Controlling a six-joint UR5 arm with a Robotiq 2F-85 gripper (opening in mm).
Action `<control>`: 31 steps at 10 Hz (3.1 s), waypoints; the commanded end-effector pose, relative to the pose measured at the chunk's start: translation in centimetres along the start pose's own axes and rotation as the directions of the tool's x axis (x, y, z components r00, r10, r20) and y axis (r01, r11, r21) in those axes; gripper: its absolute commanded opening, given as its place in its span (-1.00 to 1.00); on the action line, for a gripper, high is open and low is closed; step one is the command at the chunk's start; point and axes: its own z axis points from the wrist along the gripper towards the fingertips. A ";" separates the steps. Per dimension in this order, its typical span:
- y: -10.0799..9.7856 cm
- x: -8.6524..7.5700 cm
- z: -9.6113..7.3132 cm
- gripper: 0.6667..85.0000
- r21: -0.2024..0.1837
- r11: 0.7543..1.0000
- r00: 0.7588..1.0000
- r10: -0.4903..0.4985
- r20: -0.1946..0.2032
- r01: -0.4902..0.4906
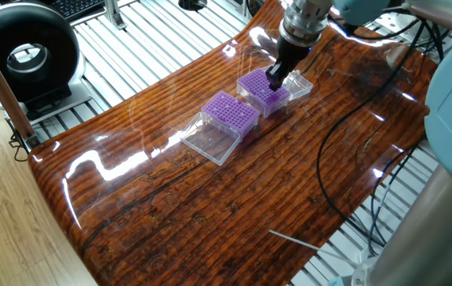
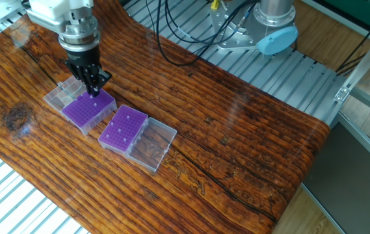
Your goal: Transfer all small pipette tips from one holder to another
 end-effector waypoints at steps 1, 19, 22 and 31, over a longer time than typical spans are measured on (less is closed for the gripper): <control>2.0 -0.8 -0.4 -0.52 0.005 0.999 0.999 0.050 -0.005 -0.050; 11.7 -1.9 1.1 -0.49 -0.006 0.983 0.982 0.185 0.024 -0.185; 11.9 -1.8 1.5 -0.49 -0.008 0.982 0.982 0.187 0.035 -0.187; 10.7 -0.7 1.7 -0.50 0.012 0.986 0.986 0.167 0.026 -0.167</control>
